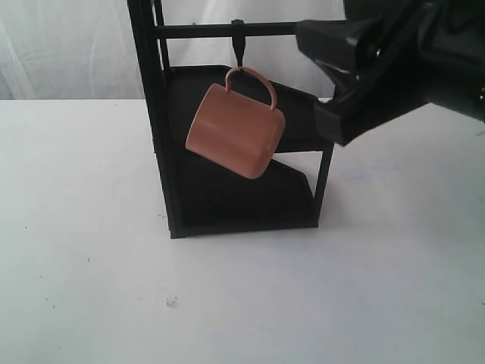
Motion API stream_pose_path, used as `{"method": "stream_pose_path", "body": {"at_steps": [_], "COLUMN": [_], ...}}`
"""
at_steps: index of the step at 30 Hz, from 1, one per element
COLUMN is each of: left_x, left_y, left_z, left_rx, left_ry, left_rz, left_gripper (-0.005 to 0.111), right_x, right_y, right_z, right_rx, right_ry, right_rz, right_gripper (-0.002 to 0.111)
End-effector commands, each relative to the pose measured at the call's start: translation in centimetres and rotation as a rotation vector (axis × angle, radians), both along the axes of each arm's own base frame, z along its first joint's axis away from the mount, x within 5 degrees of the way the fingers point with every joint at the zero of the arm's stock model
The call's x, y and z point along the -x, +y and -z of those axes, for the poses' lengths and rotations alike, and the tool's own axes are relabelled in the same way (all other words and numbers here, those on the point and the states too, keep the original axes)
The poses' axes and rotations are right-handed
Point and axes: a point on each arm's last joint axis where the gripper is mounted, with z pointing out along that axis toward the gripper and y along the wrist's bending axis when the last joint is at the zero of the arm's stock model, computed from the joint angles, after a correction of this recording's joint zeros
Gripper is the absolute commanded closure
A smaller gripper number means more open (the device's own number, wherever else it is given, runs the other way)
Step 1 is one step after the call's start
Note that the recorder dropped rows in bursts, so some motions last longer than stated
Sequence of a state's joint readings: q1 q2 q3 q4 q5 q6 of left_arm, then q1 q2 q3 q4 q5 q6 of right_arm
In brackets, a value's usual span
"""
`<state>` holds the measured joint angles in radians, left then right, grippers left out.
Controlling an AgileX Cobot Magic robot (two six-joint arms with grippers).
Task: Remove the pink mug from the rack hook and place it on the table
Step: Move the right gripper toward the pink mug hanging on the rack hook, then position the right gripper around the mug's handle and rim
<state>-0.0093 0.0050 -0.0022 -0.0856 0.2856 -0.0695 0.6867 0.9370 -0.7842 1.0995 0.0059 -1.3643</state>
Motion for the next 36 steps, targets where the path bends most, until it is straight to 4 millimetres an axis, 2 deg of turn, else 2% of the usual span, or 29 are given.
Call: {"method": "stream_pose_path", "body": {"at_steps": [1, 3, 6, 10, 13, 20, 28, 32, 36], "left_x": [0.0, 0.0, 0.0, 0.0, 0.0, 0.0, 0.0, 0.0, 0.0], "left_y": [0.0, 0.0, 0.0, 0.0, 0.0, 0.0, 0.0, 0.0, 0.0], "left_z": [0.0, 0.0, 0.0, 0.0, 0.0, 0.0, 0.0, 0.0, 0.0], "left_rx": [0.008, 0.008, 0.008, 0.008, 0.008, 0.008, 0.008, 0.008, 0.008], "left_ry": [-0.003, -0.003, -0.003, -0.003, -0.003, -0.003, -0.003, -0.003, -0.003], "left_rz": [0.002, 0.002, 0.002, 0.002, 0.002, 0.002, 0.002, 0.002, 0.002], "left_gripper": [0.107, 0.107, 0.107, 0.107, 0.107, 0.107, 0.107, 0.107, 0.107], "right_x": [0.4, 0.3, 0.1, 0.2, 0.1, 0.0, -1.6, -2.0, -2.8], "right_y": [0.1, -0.1, -0.6, -1.0, -0.9, 1.9, 4.2, 4.4, 3.9], "right_z": [0.0, 0.1, 0.7, 1.6, 1.7, 2.5, 4.7, 4.6, 3.3], "right_rx": [-0.002, -0.004, -0.063, 0.034, 0.094, 0.237, 0.292, 0.302, 0.298], "right_ry": [0.030, 0.048, 0.186, 0.217, 0.174, 0.043, 0.061, 0.066, 0.063], "right_rz": [-0.032, -0.007, 0.058, 0.086, 0.074, -0.037, -0.087, -0.079, -0.018], "right_gripper": [0.059, 0.059, 0.059, 0.059, 0.059, 0.059, 0.059, 0.059, 0.059]}}
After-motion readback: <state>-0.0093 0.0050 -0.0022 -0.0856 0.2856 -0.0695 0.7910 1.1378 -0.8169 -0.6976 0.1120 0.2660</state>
